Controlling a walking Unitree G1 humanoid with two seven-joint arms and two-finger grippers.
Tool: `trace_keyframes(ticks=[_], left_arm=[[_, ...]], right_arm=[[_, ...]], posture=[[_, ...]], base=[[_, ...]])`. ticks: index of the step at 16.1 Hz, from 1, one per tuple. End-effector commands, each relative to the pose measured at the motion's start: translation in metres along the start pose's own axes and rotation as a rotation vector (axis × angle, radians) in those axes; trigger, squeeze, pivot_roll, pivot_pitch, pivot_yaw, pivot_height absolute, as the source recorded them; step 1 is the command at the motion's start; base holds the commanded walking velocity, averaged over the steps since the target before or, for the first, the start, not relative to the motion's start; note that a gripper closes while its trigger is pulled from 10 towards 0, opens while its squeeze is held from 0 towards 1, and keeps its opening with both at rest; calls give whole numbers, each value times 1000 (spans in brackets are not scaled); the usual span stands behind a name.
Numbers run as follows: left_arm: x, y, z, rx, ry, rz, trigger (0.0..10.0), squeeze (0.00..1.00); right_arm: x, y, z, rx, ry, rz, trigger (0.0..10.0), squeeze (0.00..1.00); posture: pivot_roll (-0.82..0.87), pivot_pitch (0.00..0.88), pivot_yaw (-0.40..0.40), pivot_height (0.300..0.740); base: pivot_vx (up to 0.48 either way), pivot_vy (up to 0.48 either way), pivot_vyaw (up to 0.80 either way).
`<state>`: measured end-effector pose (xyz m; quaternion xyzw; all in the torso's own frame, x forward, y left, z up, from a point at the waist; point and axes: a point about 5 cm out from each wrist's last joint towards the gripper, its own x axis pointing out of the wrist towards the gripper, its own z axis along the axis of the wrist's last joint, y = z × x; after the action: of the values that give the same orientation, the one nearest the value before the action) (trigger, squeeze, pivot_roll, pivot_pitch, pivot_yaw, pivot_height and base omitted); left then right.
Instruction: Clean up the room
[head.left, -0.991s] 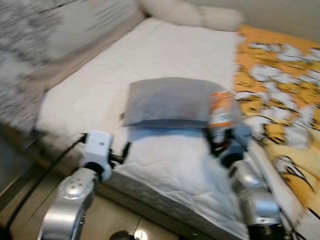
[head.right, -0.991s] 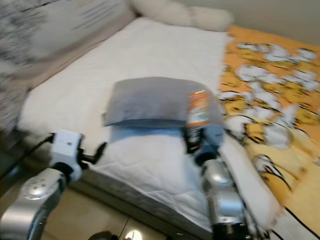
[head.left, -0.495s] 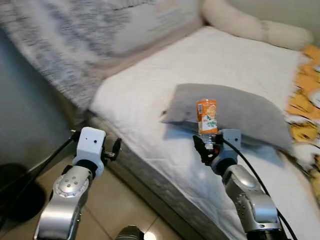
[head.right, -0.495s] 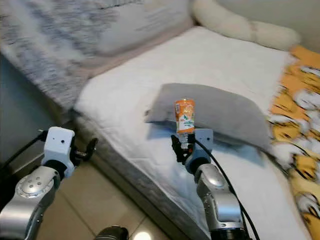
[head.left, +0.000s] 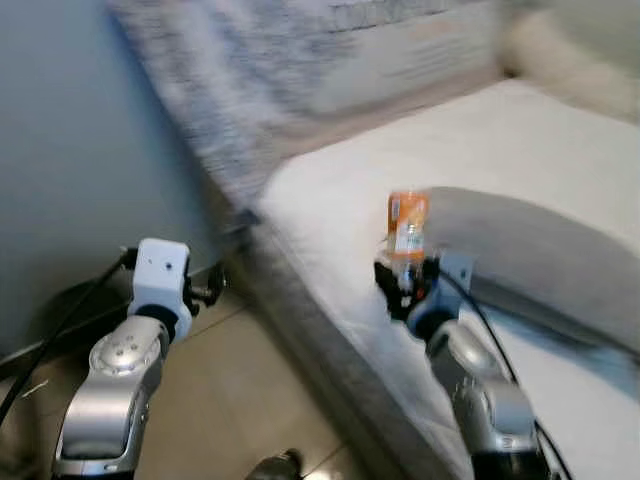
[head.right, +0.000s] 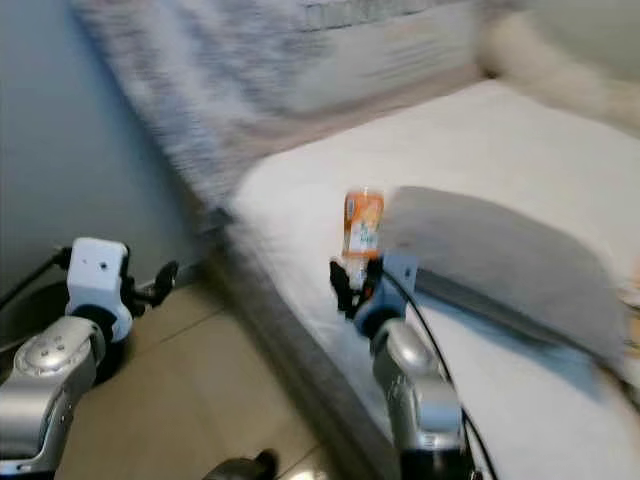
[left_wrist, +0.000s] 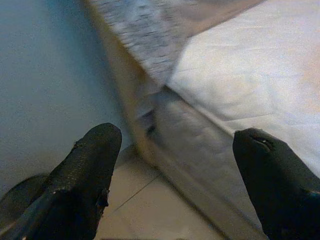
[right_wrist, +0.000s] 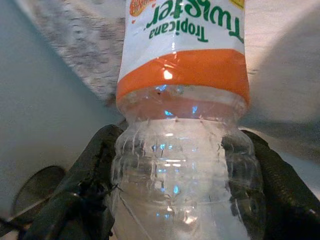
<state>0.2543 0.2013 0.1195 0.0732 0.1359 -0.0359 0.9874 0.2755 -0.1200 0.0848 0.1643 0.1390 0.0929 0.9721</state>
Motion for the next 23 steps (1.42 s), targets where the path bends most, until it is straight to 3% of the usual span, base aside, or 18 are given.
trace_keyframes(ticks=[1, 4, 8, 9, 10, 12, 13, 15, 17, 21, 23], left_arm=[[0, 1, -2, -4, 12, 3, 10000, 0], [3, 1, 1, 38, -15, 18, 10000, 0], [2, -8, 4, 33, -28, -6, 10000, 0], [2, -9, 4, 21, -22, 1, 10000, 0], [4, -11, 6, -82, -9, -9, 10000, 0], [5, -11, 6, -46, -9, 13, 10000, 0], [3, -12, 2, -88, 13, 14, 10000, 0], [1, -14, 5, -33, -56, 17, 10000, 0], [3, -10, 4, -26, -18, 47, 10000, 0], [7, -10, 6, 9, -65, 13, 10000, 0], [7, -10, 7, 24, -69, 5, 10000, 0]], right_arm=[[1, -5, 0, -7, 11, -16, 10000, 0], [2, -14, 3, -29, 17, -30, 10000, 0], [-1, -18, 5, -28, 18, -26, 10000, 0], [-1, -20, 5, -24, 19, -29, 10000, 0], [-2, -24, 2, -17, 29, -42, 10000, 0], [-3, -26, 1, -20, 33, -48, 10000, 0], [-3, -27, 5, -17, 22, -50, 10000, 0], [-3, -30, 8, -35, 9, -75, 10000, 0], [1, -31, 10, -30, -7, -124, 10000, 0], [10, -25, 17, -154, 12, -182, 10000, 0], [10, -24, 17, -78, -5, -147, 10000, 0]], posture=[[33, 0, 5, 740], [46, 0, 3, 740], [70, 0, 1, 740], [70, 0, 4, 740], [56, 0, 10, 740], [50, 0, 13, 740], [46, 0, 12, 740], [66, 0, 2, 740], [66, 0, -1, 740], [48, 0, -25, 740], [50, 0, -23, 740]], base=[[0, 0, 800], [0, 0, 800], [0, 0, 800], [0, 0, 800], [0, 0, 800], [0, 0, 800], [0, 0, 800], [0, 0, 800], [0, 0, 0], [0, 0, 0], [0, 0, 0]])
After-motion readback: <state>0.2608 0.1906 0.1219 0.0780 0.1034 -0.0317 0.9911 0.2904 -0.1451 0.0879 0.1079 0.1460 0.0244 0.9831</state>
